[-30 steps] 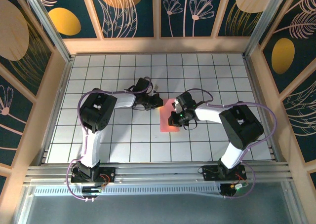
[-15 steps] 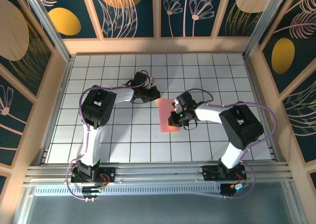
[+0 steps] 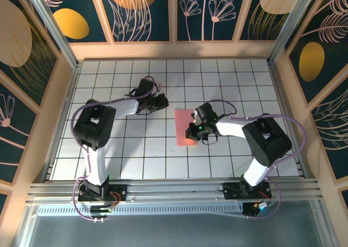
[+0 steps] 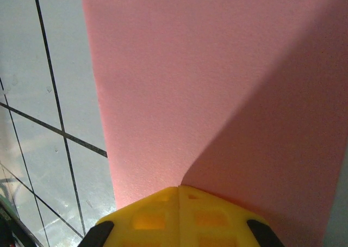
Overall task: Fold a paper plane with a square sheet of paper (fold left side to right side)
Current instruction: First fold the square sheet of paper in half at the center of the table, then hold the square sheet of paper at the center of the table.
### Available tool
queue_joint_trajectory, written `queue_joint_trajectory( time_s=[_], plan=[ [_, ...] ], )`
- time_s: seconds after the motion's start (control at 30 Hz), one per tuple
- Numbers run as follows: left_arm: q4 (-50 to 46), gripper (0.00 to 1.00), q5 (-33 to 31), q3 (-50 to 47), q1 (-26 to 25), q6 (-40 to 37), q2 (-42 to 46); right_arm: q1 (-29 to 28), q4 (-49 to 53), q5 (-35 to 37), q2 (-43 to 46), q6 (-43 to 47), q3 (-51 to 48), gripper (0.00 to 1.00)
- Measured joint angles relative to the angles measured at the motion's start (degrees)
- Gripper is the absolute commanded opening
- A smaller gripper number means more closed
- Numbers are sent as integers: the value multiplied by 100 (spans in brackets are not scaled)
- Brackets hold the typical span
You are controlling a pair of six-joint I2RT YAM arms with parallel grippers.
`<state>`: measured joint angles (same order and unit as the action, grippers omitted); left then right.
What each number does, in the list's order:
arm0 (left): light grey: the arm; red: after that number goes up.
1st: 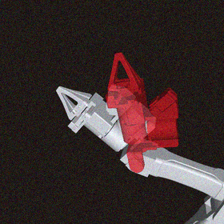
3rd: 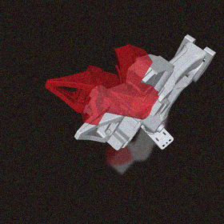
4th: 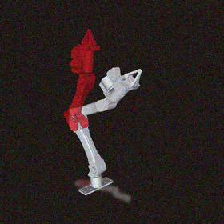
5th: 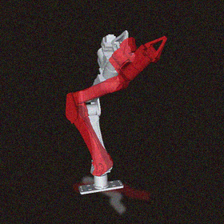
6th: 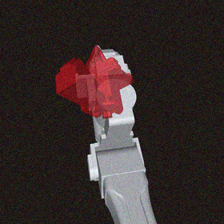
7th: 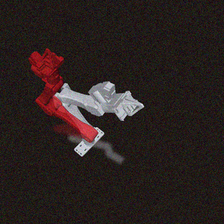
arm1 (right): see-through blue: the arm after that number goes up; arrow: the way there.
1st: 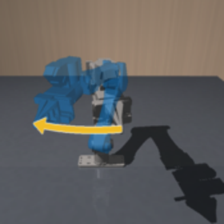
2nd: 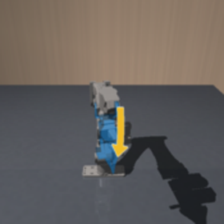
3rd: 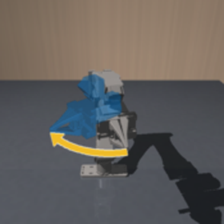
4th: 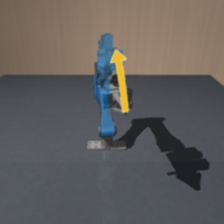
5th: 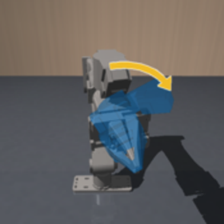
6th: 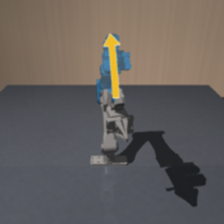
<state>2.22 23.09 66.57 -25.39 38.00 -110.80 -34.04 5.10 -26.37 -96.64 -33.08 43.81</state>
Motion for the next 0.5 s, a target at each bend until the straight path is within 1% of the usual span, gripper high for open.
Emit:
queue_joint_trajectory(
  time_s=[0.1,0.2,0.4,0.5],
  plan=[
    [238,3,107,-601,-63,142,614,-44,-39,68,0,-70,4,0],
    [398,3,216,-979,-282,332,831,-66,-35,105,-24,-79,44,0],
    [623,2,393,-1182,-1001,671,566,-114,-37,186,-55,-76,90,0],
    [726,1,420,-1130,-1097,756,258,-133,-39,225,-55,-76,94,0]
  ],
)
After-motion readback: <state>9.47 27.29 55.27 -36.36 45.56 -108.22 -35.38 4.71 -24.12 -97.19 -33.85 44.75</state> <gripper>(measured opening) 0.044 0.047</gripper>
